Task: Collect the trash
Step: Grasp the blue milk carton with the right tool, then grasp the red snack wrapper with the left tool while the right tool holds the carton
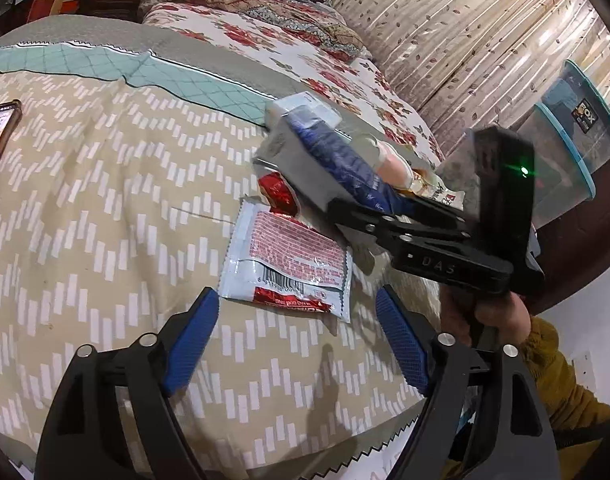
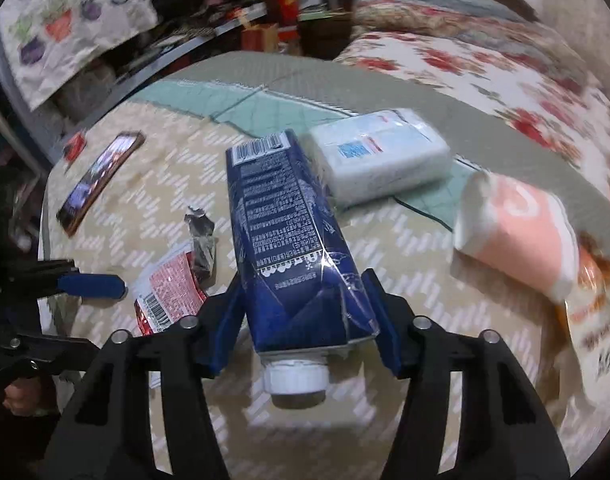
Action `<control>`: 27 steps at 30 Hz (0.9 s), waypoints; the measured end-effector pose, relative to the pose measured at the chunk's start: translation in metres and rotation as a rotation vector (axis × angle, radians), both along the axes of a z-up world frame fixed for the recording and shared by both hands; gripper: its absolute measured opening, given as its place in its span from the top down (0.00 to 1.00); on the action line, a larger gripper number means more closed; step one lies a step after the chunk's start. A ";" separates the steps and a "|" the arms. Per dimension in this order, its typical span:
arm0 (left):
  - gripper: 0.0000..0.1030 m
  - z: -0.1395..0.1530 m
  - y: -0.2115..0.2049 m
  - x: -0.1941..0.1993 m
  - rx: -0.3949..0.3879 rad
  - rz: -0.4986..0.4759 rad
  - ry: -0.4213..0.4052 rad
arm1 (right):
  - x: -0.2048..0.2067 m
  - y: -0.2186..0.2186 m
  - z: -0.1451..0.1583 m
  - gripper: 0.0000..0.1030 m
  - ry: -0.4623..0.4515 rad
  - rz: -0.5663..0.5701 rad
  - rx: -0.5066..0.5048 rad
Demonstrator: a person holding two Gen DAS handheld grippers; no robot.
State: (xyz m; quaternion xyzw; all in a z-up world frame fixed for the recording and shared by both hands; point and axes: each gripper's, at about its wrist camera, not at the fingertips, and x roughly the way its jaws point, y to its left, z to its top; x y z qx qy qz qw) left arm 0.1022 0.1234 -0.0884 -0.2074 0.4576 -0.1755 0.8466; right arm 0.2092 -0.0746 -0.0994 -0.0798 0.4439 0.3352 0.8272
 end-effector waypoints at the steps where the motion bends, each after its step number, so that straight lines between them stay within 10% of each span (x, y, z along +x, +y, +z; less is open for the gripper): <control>1: 0.19 0.000 0.000 0.001 0.004 0.005 0.000 | -0.005 -0.005 0.003 0.46 -0.005 -0.006 0.009; 10: 0.22 0.001 -0.024 0.012 0.085 -0.024 -0.032 | -0.058 -0.039 -0.003 0.48 0.056 0.024 0.036; 15: 0.66 0.000 -0.046 0.020 0.155 -0.049 -0.014 | -0.078 -0.064 -0.008 0.48 0.114 -0.045 0.144; 17: 1.00 0.000 -0.050 0.022 0.124 -0.063 0.000 | -0.081 -0.081 -0.010 0.48 0.148 -0.095 0.201; 27: 0.93 0.032 -0.090 0.007 0.126 -0.151 -0.048 | -0.103 -0.161 0.012 0.48 0.114 -0.288 0.393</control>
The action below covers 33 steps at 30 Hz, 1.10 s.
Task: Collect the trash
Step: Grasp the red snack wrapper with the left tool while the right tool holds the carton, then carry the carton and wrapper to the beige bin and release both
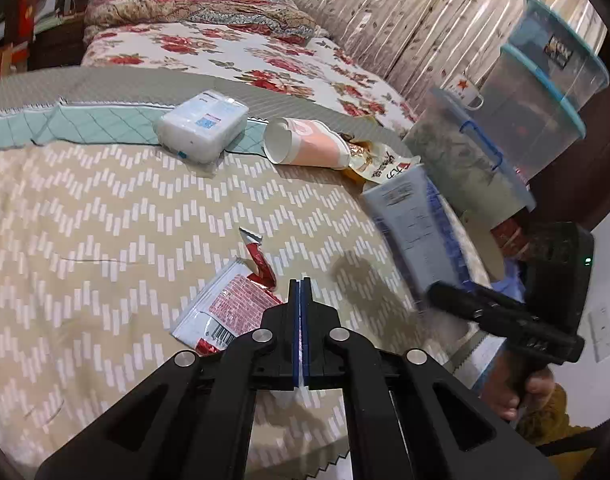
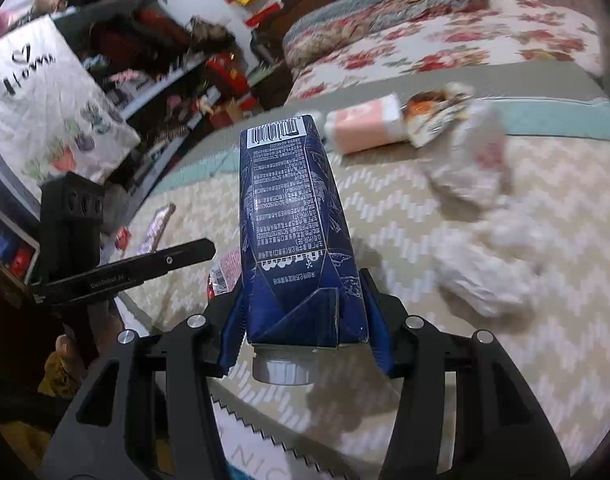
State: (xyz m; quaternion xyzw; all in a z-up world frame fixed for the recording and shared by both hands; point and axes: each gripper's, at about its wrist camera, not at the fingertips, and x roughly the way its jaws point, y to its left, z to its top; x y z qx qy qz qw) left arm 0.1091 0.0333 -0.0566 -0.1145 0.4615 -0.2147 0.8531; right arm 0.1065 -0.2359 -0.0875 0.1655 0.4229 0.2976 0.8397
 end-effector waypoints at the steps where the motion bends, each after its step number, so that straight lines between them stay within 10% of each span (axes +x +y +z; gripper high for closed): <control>1: 0.66 0.001 -0.003 -0.002 0.030 0.012 -0.001 | -0.004 -0.006 0.001 0.48 -0.001 -0.009 0.012; 2: 0.27 0.002 -0.004 -0.004 0.076 0.040 -0.009 | -0.007 -0.010 0.001 0.48 -0.002 -0.016 0.021; 3: 0.16 0.003 -0.004 -0.009 0.118 0.072 -0.029 | -0.010 -0.014 0.001 0.48 -0.003 -0.021 0.028; 12: 0.14 -0.025 -0.055 -0.029 0.491 -0.017 -0.108 | -0.019 -0.039 -0.017 0.48 0.047 -0.057 0.109; 15: 0.41 -0.037 -0.057 -0.026 0.538 -0.052 -0.116 | -0.023 -0.048 -0.017 0.48 0.036 -0.077 0.123; 17: 0.93 -0.033 -0.050 -0.018 0.464 -0.074 -0.065 | -0.026 -0.056 -0.014 0.48 0.024 -0.092 0.133; 24: 0.94 0.007 -0.043 -0.007 0.292 -0.042 -0.068 | -0.034 -0.092 -0.003 0.48 -0.024 -0.167 0.184; 33: 0.94 0.054 -0.151 0.011 0.205 -0.284 -0.144 | -0.049 -0.175 -0.013 0.48 -0.045 -0.360 0.213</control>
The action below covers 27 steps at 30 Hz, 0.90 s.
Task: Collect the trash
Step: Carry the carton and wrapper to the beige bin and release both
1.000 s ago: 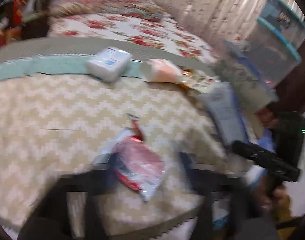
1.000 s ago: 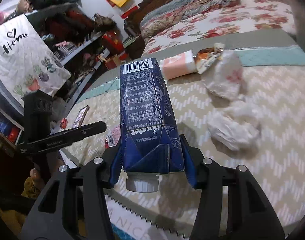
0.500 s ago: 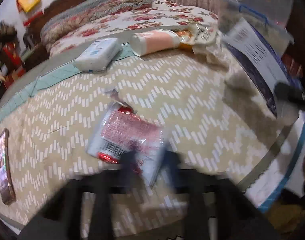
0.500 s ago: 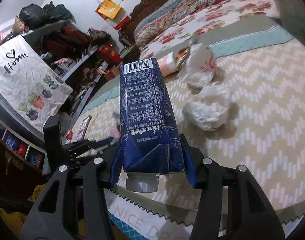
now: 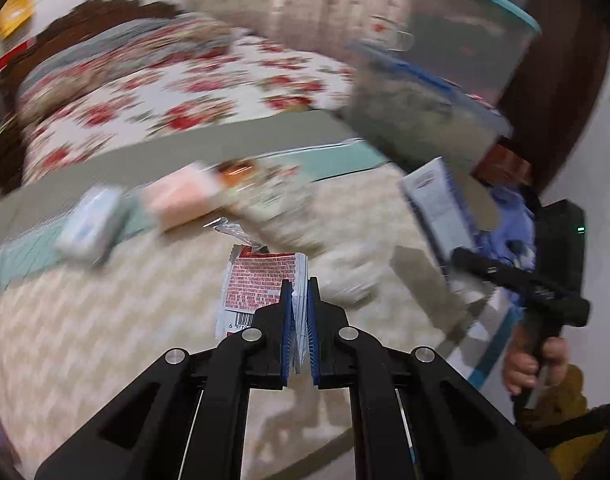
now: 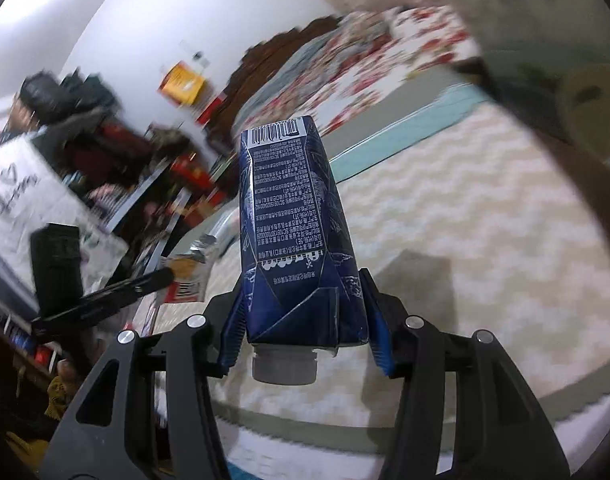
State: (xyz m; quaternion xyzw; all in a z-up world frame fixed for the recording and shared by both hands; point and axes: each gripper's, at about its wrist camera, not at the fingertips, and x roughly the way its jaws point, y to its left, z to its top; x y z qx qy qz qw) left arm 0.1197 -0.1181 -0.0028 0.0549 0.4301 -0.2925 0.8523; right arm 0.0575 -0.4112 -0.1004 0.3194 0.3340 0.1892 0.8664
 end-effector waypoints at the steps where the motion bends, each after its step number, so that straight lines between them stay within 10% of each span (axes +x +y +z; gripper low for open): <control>1: 0.94 0.004 -0.021 0.002 -0.003 -0.040 -0.004 | -0.005 -0.017 -0.001 0.48 -0.001 -0.044 0.004; 18: 0.92 -0.001 -0.359 0.041 -0.067 -0.517 0.048 | -0.038 -0.221 -0.025 0.44 0.105 -0.598 -0.042; 21: 0.50 -0.018 -0.407 0.047 -0.026 -0.517 0.029 | -0.035 -0.236 -0.032 0.18 0.130 -0.673 -0.073; 27: 0.52 -0.036 -0.401 0.052 -0.020 -0.478 0.037 | -0.062 -0.233 -0.027 0.19 0.059 -0.743 -0.041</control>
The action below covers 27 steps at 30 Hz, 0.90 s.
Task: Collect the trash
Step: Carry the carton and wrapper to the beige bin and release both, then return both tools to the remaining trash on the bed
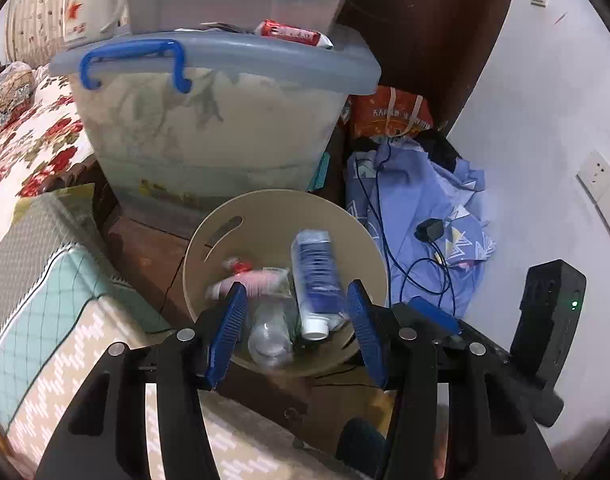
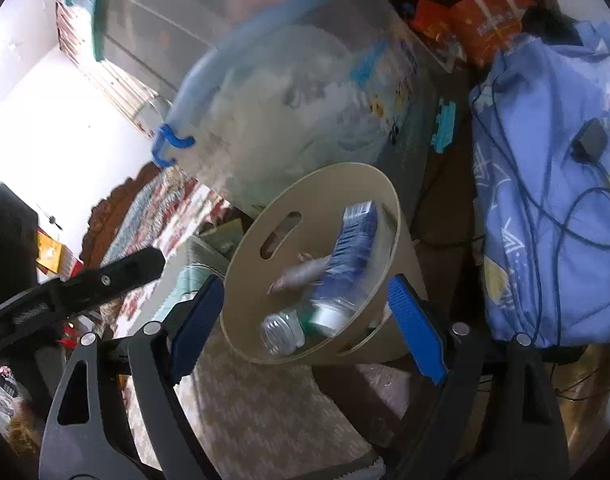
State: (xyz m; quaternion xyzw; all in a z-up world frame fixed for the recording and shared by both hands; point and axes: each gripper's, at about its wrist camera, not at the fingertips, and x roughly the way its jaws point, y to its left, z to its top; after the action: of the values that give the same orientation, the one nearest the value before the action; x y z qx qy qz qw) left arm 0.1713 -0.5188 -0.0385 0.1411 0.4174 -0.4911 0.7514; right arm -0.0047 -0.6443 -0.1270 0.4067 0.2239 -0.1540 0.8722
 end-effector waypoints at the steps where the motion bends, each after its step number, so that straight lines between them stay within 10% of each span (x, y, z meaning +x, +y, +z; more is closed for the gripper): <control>1: 0.52 0.000 0.009 -0.002 -0.003 0.004 -0.003 | -0.006 0.005 0.001 0.19 -0.006 -0.004 -0.004; 27: 0.43 0.030 0.326 -0.045 0.000 0.459 -0.164 | 0.038 0.189 0.036 0.22 0.016 0.360 -0.062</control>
State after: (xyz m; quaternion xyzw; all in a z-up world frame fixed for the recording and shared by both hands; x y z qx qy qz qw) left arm 0.1262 -0.1926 -0.0083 0.0819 0.3764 -0.2943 0.8747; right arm 0.0331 -0.4553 -0.0908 0.3315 0.2951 -0.0055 0.8961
